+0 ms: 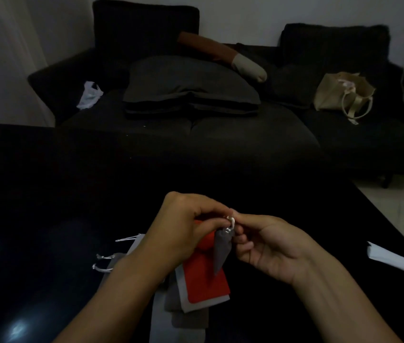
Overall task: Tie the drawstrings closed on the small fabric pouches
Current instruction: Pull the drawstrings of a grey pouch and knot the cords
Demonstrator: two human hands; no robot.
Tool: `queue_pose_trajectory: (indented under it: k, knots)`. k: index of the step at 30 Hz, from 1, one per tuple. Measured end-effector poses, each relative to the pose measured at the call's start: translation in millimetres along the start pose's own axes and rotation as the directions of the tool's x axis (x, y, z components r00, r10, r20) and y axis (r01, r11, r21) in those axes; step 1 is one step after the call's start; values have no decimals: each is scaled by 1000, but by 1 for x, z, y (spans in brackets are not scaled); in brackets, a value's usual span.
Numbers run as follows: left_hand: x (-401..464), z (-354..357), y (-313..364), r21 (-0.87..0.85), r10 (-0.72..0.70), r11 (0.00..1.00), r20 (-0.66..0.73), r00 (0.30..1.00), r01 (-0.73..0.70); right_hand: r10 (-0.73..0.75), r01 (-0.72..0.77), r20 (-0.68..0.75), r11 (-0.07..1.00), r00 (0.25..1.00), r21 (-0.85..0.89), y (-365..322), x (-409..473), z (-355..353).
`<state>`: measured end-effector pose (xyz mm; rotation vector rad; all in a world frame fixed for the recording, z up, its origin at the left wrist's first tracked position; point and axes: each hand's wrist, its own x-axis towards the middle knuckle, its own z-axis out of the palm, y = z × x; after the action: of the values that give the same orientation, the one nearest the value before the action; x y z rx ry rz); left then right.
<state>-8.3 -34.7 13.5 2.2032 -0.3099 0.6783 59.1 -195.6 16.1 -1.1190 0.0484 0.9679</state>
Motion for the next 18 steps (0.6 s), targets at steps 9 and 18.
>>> queue_pose_trajectory:
  k: [9,18]
  knots:
    - [1,19,4,-378,-331,894,-191,924,242,-243,243,-21,970,970,16,-1,3,12]
    - [4,24,8,-725,-608,589,-107,787,356,-649,572,-96,721,754,-391,1,0,10]
